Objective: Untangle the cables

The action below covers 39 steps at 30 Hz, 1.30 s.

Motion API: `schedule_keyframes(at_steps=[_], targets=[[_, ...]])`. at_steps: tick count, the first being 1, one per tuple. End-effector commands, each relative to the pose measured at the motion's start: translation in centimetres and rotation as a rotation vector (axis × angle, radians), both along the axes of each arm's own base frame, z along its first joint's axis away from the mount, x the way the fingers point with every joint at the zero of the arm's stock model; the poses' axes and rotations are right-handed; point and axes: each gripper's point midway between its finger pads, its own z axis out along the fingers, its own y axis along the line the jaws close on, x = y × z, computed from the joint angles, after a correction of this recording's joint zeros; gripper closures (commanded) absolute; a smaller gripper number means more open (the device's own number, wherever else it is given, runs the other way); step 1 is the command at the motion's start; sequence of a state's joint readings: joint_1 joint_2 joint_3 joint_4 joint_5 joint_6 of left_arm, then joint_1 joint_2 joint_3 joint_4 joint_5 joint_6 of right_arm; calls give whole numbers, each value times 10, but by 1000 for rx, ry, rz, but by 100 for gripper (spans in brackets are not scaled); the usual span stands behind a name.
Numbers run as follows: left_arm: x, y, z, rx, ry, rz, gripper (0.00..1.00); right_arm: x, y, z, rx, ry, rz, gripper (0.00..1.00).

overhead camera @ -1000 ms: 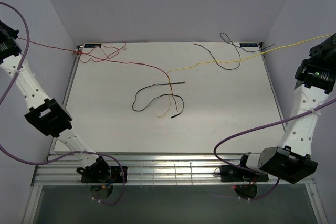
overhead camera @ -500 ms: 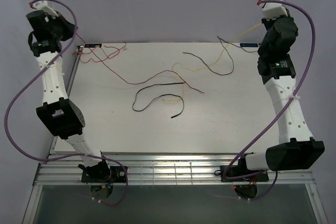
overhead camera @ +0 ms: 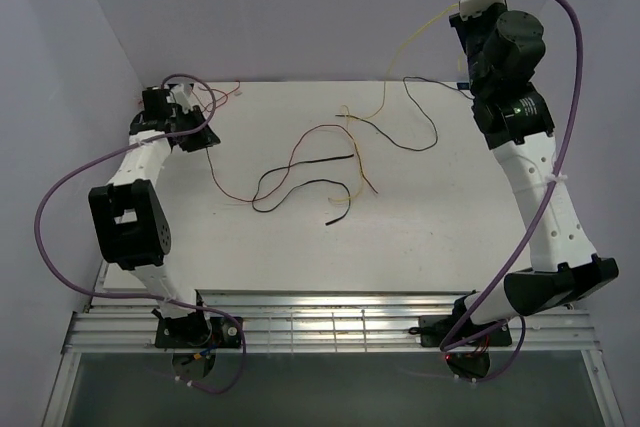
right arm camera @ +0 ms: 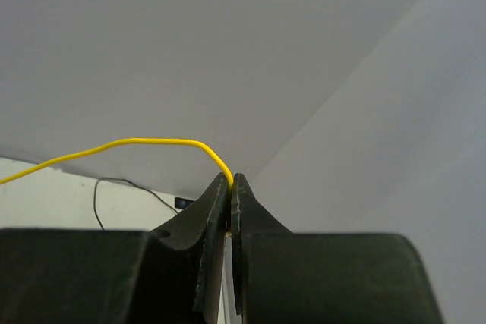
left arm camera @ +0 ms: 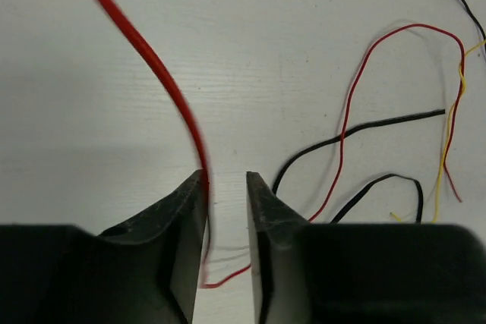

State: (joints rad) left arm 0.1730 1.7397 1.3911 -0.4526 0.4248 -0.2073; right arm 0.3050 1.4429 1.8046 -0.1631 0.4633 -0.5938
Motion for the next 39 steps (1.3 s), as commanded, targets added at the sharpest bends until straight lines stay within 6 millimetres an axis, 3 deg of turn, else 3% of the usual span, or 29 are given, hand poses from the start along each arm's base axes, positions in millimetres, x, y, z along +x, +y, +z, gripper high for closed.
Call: schedule_keyframes(at_steps=[1,2,4,7,11,12,17,21,24,28,29,31,33,38,39], targets=[[1,-12,-14,72,28,-29,57,-14,31,36,89,-71,168,92],[1,-10,-19,85,47,-21,25,-18,38,43,99,-83,202,92],[2,-14,-21,101,62,-36,2,-23,58,44,104,-68,293,92],[6,-28,-5,112,13,-88,2,-33,79,53,107,-71,391,92],[9,-49,22,204,-89,-200,2,-48,89,82,126,-119,470,92],[7,-66,31,225,-120,-253,2,-59,90,100,129,-159,499,92],[6,-88,63,311,-238,-392,2,-94,97,134,160,-250,610,92],[10,-104,83,350,-303,-420,2,-115,100,144,187,-288,678,92],[7,-144,85,314,-371,-566,2,-131,109,146,203,-283,760,92],[-1,-209,59,346,-393,-767,2,-149,119,147,210,-277,853,92],[0,-221,44,341,-377,-808,2,-154,119,148,212,-281,864,92],[-4,-249,38,333,-408,-914,2,-160,122,149,220,-278,896,92],[0,-263,18,342,-399,-962,2,-166,126,150,223,-274,931,92],[14,-294,4,310,-442,-1048,2,-182,127,157,234,-284,972,92],[17,-297,-11,306,-420,-1058,2,-184,127,158,235,-288,975,92]])
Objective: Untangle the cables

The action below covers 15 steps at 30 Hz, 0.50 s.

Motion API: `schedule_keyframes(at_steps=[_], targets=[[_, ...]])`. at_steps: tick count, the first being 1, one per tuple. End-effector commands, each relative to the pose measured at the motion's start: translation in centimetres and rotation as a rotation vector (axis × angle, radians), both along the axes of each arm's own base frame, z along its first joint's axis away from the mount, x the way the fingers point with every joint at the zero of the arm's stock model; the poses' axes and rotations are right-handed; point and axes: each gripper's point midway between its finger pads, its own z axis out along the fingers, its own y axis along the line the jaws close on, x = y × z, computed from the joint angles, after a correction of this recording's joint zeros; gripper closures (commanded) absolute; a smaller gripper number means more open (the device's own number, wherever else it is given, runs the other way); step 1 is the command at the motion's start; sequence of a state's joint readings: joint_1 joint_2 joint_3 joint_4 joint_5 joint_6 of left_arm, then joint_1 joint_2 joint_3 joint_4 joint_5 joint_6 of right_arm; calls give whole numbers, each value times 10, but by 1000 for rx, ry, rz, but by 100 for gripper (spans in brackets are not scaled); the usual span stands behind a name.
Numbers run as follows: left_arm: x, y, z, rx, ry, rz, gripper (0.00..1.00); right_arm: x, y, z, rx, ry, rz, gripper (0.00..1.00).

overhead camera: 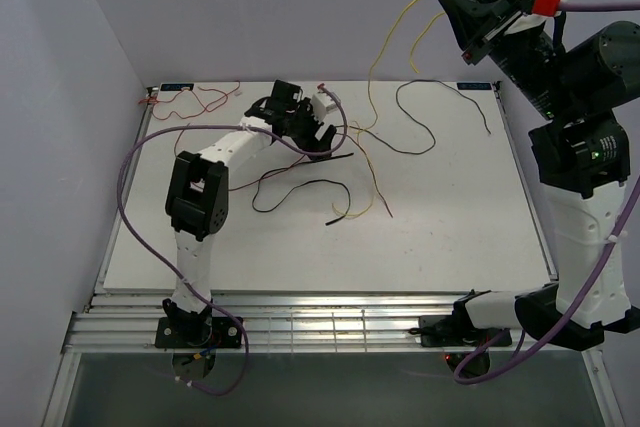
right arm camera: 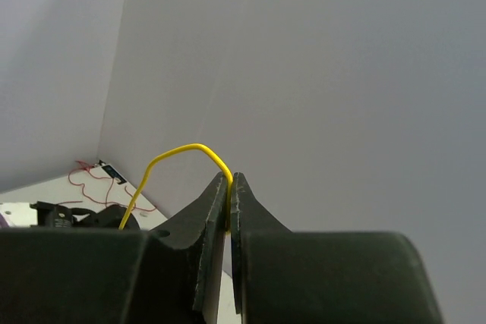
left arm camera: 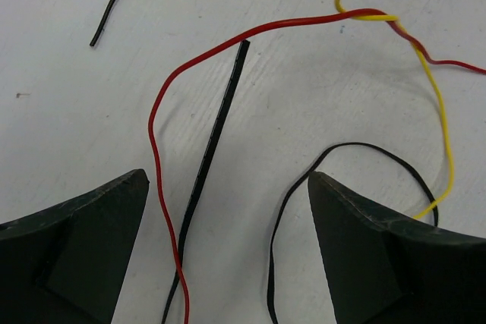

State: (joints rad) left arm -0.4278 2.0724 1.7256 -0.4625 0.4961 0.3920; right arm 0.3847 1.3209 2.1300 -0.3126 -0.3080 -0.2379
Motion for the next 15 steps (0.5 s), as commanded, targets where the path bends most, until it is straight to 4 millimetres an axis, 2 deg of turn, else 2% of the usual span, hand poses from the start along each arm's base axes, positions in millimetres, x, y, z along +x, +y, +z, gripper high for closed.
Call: schedule_keyframes(at_steps=[1,2,6,7,8,10,11,13,15], targets=[[16,-13,17,-50,-76,-74,2,-29,-3,23,42,-62,54,92],[17,-18,18,-64,-73,-94,2,-30,-4,24,48,-65,49,92],[26,-23,-3,-64,-63,-89,2,-39,-9,30,64,-79,43,92],[29,-24,-17,-52,-45,-78,2,-43,-11,31,68,-85,44,92],[32,-24,-22,-46,-41,-65,2,-44,-11,31,67,-86,43,92],[50,-23,-24,-40,-58,7,2,-48,-13,33,70,-95,43,92],[56,-22,-34,-33,-51,37,2,-48,-13,33,69,-93,43,92],[70,-22,-33,-46,-75,96,3,-51,-15,33,71,-97,38,92],[78,-24,-31,-60,-98,117,8,-50,-16,33,72,-98,31,92]])
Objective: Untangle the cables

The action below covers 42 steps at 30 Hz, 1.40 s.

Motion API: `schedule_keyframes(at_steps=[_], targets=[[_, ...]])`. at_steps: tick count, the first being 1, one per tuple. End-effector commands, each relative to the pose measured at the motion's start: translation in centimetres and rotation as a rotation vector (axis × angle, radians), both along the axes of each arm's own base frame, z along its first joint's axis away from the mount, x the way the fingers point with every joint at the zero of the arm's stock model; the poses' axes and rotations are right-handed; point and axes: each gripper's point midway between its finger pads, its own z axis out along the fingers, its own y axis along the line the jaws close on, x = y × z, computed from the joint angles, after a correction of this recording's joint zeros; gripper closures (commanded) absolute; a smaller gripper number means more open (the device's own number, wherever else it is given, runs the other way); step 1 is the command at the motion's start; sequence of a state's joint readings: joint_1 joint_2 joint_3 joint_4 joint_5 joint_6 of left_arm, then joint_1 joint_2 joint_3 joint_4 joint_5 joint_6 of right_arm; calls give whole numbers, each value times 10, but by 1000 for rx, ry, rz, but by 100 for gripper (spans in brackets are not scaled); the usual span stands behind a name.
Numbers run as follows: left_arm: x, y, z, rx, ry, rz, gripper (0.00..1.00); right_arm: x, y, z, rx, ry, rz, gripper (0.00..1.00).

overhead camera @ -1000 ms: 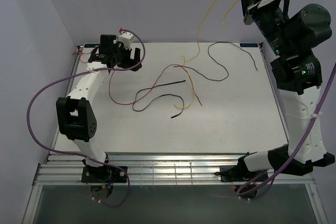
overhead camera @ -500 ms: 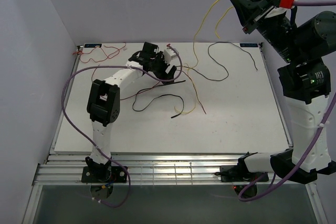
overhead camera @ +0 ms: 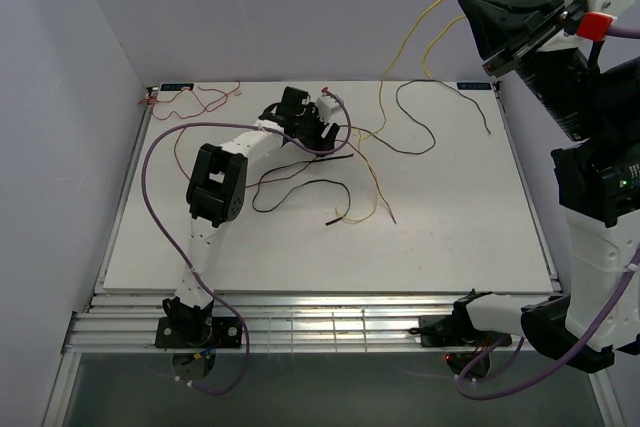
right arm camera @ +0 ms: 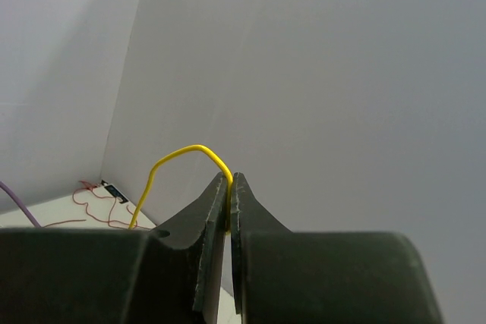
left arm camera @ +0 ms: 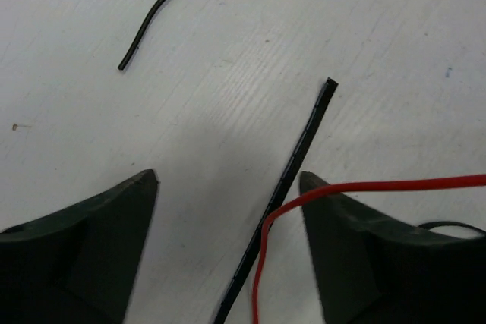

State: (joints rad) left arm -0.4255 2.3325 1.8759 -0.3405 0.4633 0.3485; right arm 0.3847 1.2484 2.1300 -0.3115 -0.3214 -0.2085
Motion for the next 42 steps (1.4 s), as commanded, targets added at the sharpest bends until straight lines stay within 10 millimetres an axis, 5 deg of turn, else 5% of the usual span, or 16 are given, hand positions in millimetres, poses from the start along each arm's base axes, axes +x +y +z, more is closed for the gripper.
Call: schedule_keyframes(at_steps=[1,3,4,6,9,13,20,23,31,34,42], targets=[[29,-4,34,-52,-109,90,22,-12,-5,15,31,-51,0,92],[33,-2,43,-56,-136,110,50,-7,-11,14,44,-42,-39,92],[35,2,44,-47,-140,139,82,-6,-14,15,48,-41,-58,92],[38,8,66,-54,-186,175,100,10,-24,8,60,-17,-144,92],[41,23,87,-57,-237,264,100,33,-41,-6,69,24,-276,92],[52,58,157,-120,-343,432,100,65,-61,-40,52,91,-450,92],[52,116,278,-359,-411,578,100,72,-83,-58,60,105,-582,92],[44,129,311,-379,-476,597,100,76,-84,-63,53,115,-594,92],[40,162,359,-391,-549,696,100,102,-94,-79,36,164,-702,92],[41,180,376,-444,-551,738,100,122,-113,-92,27,183,-833,92],[43,243,421,-485,-619,857,100,178,-205,-138,12,284,-1183,92]])
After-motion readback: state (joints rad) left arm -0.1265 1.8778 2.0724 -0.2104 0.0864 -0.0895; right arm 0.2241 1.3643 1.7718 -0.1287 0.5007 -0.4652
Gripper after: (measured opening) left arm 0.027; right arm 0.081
